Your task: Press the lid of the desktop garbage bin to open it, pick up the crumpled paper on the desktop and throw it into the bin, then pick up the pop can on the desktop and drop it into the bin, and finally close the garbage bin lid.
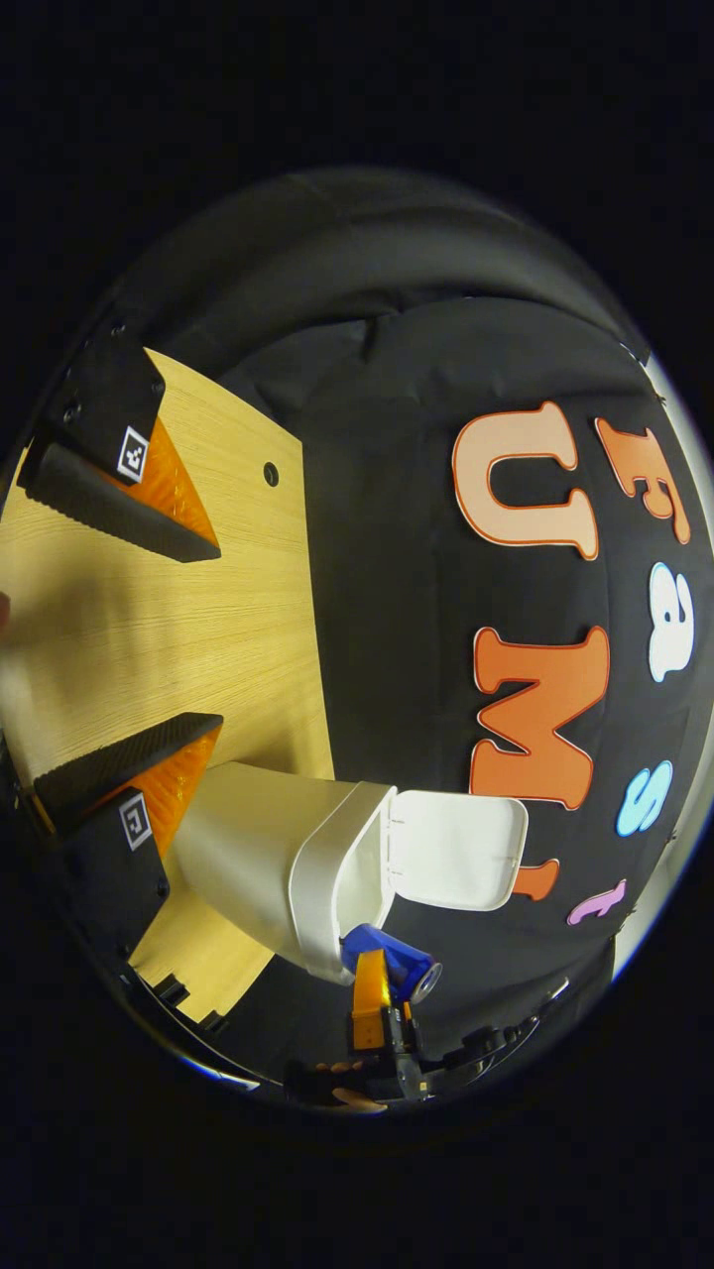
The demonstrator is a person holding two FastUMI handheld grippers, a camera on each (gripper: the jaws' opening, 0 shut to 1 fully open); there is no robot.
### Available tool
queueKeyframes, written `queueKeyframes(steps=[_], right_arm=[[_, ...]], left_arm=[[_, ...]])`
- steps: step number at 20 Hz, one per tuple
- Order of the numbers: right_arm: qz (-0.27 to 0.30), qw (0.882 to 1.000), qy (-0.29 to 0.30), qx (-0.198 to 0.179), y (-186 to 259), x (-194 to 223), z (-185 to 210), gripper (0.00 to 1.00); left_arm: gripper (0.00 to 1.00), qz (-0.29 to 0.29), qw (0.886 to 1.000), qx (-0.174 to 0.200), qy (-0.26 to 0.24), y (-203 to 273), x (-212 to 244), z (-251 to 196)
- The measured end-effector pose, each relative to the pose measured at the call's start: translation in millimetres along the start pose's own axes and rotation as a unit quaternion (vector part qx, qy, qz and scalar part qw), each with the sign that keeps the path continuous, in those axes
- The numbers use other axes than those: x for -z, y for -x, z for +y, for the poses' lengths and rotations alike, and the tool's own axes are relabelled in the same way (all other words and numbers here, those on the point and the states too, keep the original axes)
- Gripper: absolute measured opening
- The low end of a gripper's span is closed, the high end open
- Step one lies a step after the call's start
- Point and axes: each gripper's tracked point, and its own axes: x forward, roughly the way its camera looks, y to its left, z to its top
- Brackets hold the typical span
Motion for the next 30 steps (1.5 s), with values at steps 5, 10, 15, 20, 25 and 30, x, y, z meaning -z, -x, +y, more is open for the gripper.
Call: queueKeyframes(steps=[5, 10, 15, 20, 25, 30], right_arm=[[0.018, 1.000, 0.005, 0.004, -9.3, 12.1, -0.5, 0.78], [0.021, 1.000, -0.002, 0.010, -16.6, 11.8, -5.0, 0.80], [0.019, 1.000, -0.003, 0.010, -15.2, 10.3, -5.4, 0.82], [-0.004, 1.000, 0.000, 0.012, -9.9, -13.2, -6.9, 0.81], [-0.062, 0.998, 0.002, 0.005, -7.5, -66.7, -8.1, 0.89], [-0.106, 0.994, 0.016, 0.007, -7.7, -115.9, -15.6, 0.91]], left_arm=[[0.98, 0.000, 1.000, -0.005, -0.004, -1.2, -1.3, 1.6], [0.98, 0.000, 1.000, -0.003, -0.004, -3.8, -1.9, 2.1], [0.98, 0.000, 1.000, -0.002, -0.003, -5.1, -2.7, 2.6], [0.98, -0.003, 1.000, -0.005, -0.002, -5.1, -4.3, 5.0], [0.98, -0.006, 1.000, -0.015, -0.006, -4.8, -6.3, 10.8], [0.98, -0.010, 1.000, -0.028, -0.006, -2.7, -7.5, 20.5]])
